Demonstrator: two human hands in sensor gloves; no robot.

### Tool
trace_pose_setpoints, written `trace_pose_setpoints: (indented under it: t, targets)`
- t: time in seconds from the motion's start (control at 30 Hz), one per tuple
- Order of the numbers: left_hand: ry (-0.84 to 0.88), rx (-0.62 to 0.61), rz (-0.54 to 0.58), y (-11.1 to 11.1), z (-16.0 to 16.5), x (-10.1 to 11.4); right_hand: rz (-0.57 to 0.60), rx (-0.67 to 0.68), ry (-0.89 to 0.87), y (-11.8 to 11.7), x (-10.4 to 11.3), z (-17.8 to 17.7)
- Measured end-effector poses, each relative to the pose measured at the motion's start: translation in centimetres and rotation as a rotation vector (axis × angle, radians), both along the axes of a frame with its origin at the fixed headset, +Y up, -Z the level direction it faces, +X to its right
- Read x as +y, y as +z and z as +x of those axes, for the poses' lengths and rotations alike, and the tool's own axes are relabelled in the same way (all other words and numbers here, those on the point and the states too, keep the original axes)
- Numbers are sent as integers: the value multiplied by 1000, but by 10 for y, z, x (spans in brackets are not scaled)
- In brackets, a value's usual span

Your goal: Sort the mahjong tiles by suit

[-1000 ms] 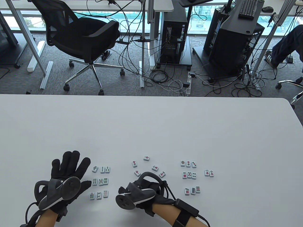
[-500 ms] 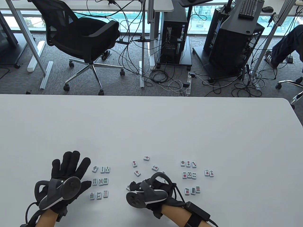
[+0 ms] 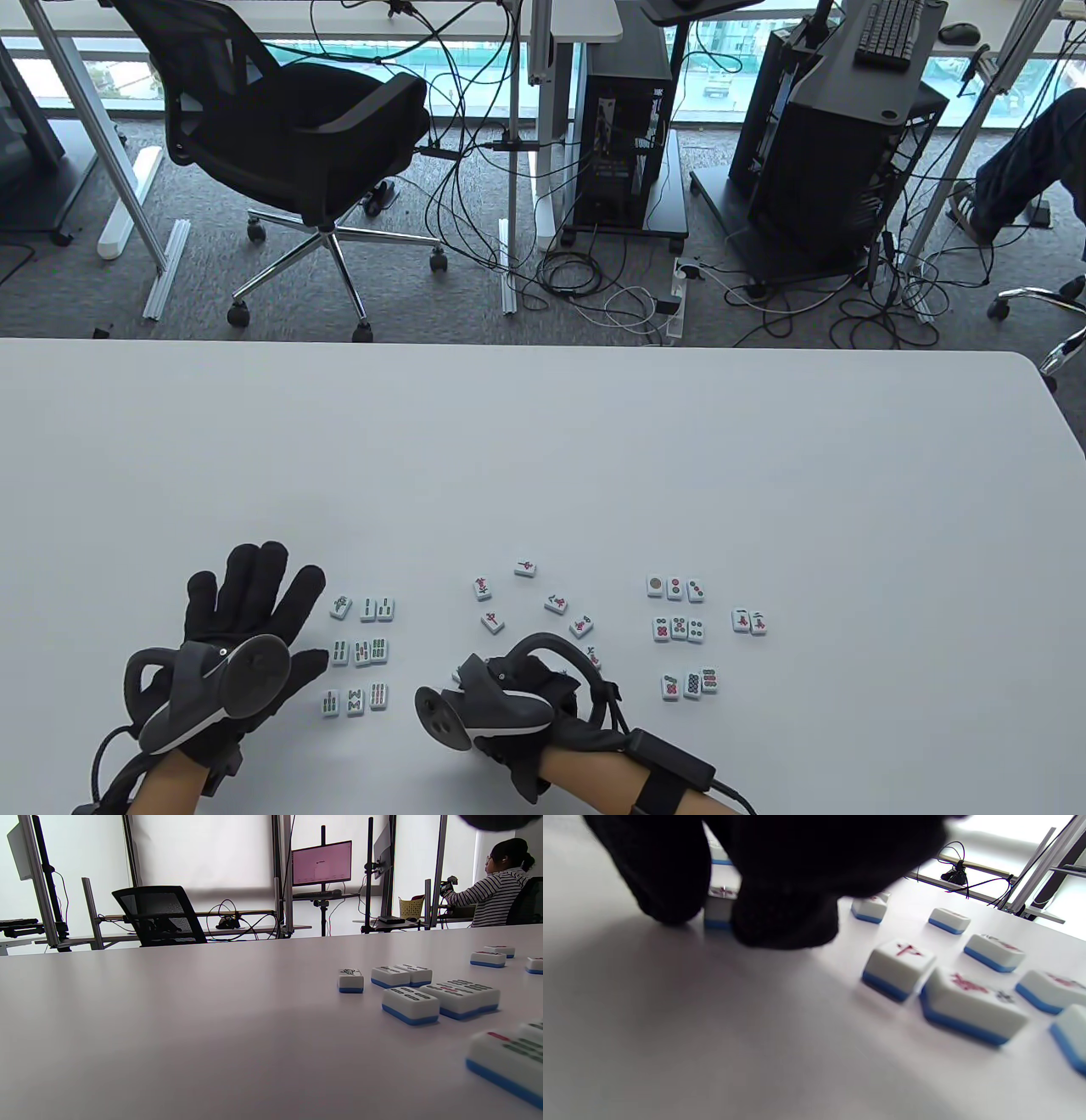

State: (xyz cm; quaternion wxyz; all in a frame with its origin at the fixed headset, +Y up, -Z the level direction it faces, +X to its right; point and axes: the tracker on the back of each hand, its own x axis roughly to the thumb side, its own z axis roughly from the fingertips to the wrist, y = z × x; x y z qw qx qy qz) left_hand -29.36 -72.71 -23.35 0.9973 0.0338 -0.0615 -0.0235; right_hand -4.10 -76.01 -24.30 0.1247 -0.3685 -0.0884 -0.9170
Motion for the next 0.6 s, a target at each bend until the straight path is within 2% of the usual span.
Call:
trace_pose_setpoints:
  t: [0.43, 0.6]
  targets:
    - [10, 5, -11, 0, -2, 0, -86, -17, -31, -6, -2, 8]
    - [1, -1, -12, 0, -1, 0, -45, 35, -103, -5, -1, 12]
